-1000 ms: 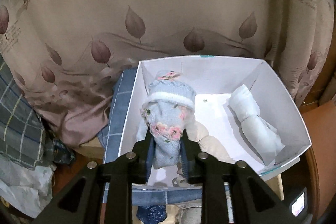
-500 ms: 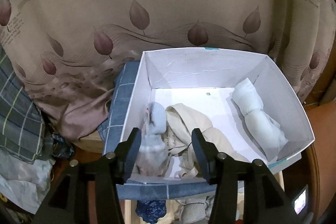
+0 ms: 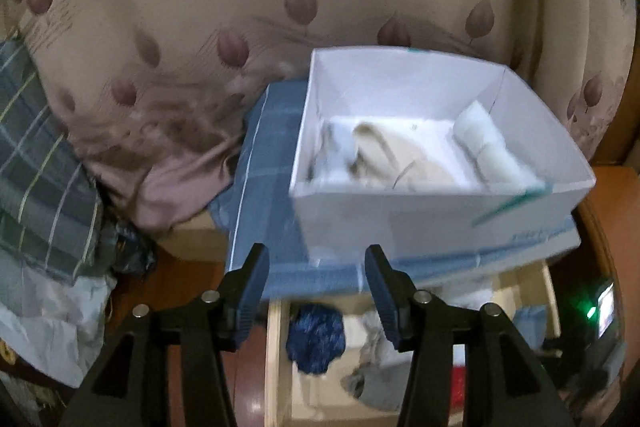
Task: Take underwear out of drawer
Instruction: 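Lift the blue sock with the right tool toward the white box while the left tool returns to the drawer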
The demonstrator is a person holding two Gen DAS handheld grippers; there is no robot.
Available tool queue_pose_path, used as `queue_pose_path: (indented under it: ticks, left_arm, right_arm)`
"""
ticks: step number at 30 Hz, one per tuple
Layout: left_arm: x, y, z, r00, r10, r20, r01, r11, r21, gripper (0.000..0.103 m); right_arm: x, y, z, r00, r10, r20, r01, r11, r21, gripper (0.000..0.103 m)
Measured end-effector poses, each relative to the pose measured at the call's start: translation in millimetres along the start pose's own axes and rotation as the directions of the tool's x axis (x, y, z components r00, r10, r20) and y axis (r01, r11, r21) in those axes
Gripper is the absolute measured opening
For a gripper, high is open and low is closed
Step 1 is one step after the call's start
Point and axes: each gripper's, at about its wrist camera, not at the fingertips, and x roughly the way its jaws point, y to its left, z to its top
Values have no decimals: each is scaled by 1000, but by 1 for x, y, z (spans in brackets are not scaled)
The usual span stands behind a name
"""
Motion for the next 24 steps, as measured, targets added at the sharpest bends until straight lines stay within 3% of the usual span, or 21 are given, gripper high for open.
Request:
queue_pose_path:
  ticks: [5,14,21,24]
  left_arm:
    - [10,7,-44,998,33,-48,-35,999,-33,51]
    - [40,4,-109,987,26,-161,-52,985,-162,51]
    - [47,-4,-120,984,53,-167,-79,986,-150,51]
    - [45,-5,-120,986,66,-153,-89,985,-148,51]
  right_arm:
    - [-8,-2,-1,999,3,46,-4,1000,8,40]
    - [-37,6,-4,981,-14,191,17,1000,-15,40]
    - [-66,16,-3,955,-57,292,81,994,-72,40]
    - [-87,18,3,944,-36,328,65,995,-79,40]
